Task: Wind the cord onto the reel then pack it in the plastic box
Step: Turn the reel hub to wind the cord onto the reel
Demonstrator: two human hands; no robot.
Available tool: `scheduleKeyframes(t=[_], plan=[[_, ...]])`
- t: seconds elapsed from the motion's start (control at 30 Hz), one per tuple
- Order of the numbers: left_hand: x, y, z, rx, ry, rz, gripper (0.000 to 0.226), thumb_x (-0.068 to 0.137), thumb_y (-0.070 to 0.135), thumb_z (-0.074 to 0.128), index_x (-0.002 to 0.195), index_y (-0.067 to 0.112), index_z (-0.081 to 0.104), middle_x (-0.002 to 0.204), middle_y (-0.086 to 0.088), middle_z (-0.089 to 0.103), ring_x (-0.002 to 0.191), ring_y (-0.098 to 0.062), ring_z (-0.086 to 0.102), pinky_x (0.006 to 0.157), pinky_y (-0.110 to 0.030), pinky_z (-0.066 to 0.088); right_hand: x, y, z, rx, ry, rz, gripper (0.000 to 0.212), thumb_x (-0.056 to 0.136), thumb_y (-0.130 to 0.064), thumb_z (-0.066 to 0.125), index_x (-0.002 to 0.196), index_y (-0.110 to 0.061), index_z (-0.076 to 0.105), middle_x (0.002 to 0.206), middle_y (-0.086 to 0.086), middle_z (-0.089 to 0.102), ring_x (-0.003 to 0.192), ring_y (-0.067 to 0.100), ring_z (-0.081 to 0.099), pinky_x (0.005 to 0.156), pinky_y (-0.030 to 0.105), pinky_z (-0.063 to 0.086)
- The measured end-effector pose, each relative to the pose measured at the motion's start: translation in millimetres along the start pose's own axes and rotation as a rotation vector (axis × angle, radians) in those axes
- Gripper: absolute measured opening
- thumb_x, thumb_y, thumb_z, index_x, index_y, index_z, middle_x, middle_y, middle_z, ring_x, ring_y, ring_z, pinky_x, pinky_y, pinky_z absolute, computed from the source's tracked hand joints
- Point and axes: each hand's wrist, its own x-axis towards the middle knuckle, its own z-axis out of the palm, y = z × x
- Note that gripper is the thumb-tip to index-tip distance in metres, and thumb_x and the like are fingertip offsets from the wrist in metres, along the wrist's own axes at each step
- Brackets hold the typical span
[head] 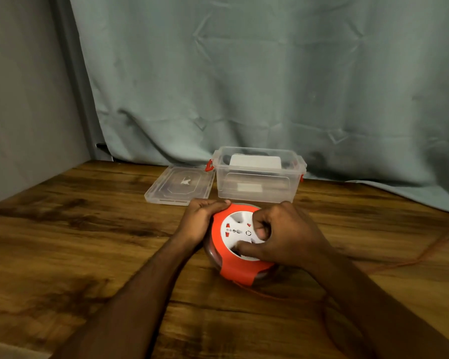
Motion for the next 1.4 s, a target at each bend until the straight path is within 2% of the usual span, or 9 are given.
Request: scheduleKeyframes(t=[0.23, 0.4, 0.57, 0.7, 0.8, 0.9, 1.0, 1.2, 1.4], plan=[[-0.1, 0.3, -1.7, 0.024, -0.025, -0.004, 0.025, 0.096, 0.015, 0.065, 0.092, -0.006, 0.078, 0.088, -0.029, 0.076, 0.071, -0.035, 0.073, 0.067, -0.036, 0.06, -0.9, -4.0, 5.1, 0.042, 0.027, -0.071, 0.055, 0.082, -0.06, 0.07, 0.053, -0.017, 0.051, 0.048, -0.007, 0.051, 0.053, 0.007, 0.051, 0.054, 0.024, 0.036], [-0.1, 0.0, -2.1, 0.021, 0.012, -0.007, 0.024, 0.095, 0.015, 0.067, 0.082, -0.003, 0.077, 0.08, -0.025, 0.076, 0.063, -0.031, 0.072, 0.064, -0.034, 0.058, -0.5, 13.0, -8.0, 0.135, -0.086, -0.147, 0.016, 0.081, -0.037, 0.076, 0.081, -0.028, 0.062, 0.069, -0.013, 0.065, 0.065, -0.003, 0.06, 0.054, 0.02, 0.042], [-0.7, -0.1, -3.2, 0.042, 0.007, 0.007, 0.028, 0.095, 0.018, 0.066, 0.083, -0.005, 0.077, 0.083, -0.028, 0.075, 0.069, -0.038, 0.071, 0.07, -0.039, 0.057, -1.0, 21.0, -17.6, 0.205, -0.155, -0.148, 0.056, 0.076, -0.017, 0.081, 0.12, -0.041, 0.056, 0.092, -0.034, 0.06, 0.078, -0.021, 0.054, 0.054, 0.007, 0.043], [-2.8, 1.1, -2.5, 0.061, -0.005, 0.019, 0.027, 0.096, 0.018, 0.065, 0.08, 0.0, 0.078, 0.082, -0.027, 0.076, 0.069, -0.036, 0.07, 0.068, -0.037, 0.056, 1.4, 24.0, -15.5, 0.22, -0.162, -0.173, 0.073, 0.075, -0.025, 0.08, 0.138, -0.042, 0.047, 0.129, -0.021, 0.059, 0.097, -0.005, 0.058, 0.069, 0.017, 0.054], [-3.6, 1.9, -2.3, 0.074, -0.02, 0.018, 0.026, 0.097, 0.018, 0.064, 0.081, 0.003, 0.079, 0.083, -0.025, 0.077, 0.069, -0.036, 0.072, 0.068, -0.037, 0.058, 0.2, 24.8, -20.3, 0.215, -0.189, -0.177, 0.081, 0.08, -0.021, 0.081, 0.145, -0.047, 0.04, 0.112, -0.038, 0.057, 0.077, -0.021, 0.052, 0.054, 0.005, 0.043], [-3.2, 0.4, -3.3, 0.076, -0.038, 0.022, 0.025, 0.096, 0.018, 0.065, 0.083, 0.003, 0.079, 0.082, -0.025, 0.077, 0.07, -0.037, 0.072, 0.068, -0.038, 0.057, -1.6, 22.9, -18.8, 0.2, -0.217, -0.205, 0.09, 0.081, -0.024, 0.081, 0.15, -0.054, 0.031, 0.112, -0.046, 0.055, 0.1, -0.017, 0.055, 0.07, 0.003, 0.046], [-3.4, -0.2, -3.1, 0.085, -0.042, 0.031, 0.025, 0.096, 0.019, 0.065, 0.082, 0.004, 0.08, 0.082, -0.024, 0.077, 0.07, -0.037, 0.072, 0.07, -0.039, 0.057, 0.5, 26.3, -16.6, 0.193, -0.207, -0.181, 0.092, 0.077, -0.03, 0.083, 0.147, -0.055, 0.03, 0.13, -0.029, 0.059, 0.106, -0.008, 0.059, 0.075, 0.011, 0.054], [-3.3, 1.4, -0.6, 0.05, -0.018, 0.021, 0.026, 0.094, 0.015, 0.067, 0.073, 0.006, 0.079, 0.074, -0.02, 0.076, 0.061, -0.029, 0.07, 0.064, -0.033, 0.056, -3.0, 19.8, -17.7, 0.117, -0.127, -0.148, 0.082, 0.066, -0.055, 0.085, 0.13, -0.05, 0.035, 0.101, -0.021, 0.063, 0.091, 0.0, 0.062, 0.068, 0.021, 0.052], [-1.8, -0.1, -2.5, 0.045, -0.009, 0.005, 0.024, 0.095, 0.018, 0.068, 0.08, 0.004, 0.08, 0.082, -0.025, 0.076, 0.067, -0.034, 0.071, 0.068, -0.036, 0.057, -0.3, 6.5, -3.0, 0.001, -0.003, -0.089, 0.052, 0.066, -0.076, 0.073, 0.085, -0.03, 0.056, 0.064, -0.02, 0.05, 0.064, -0.001, 0.049, 0.056, 0.021, 0.03]])
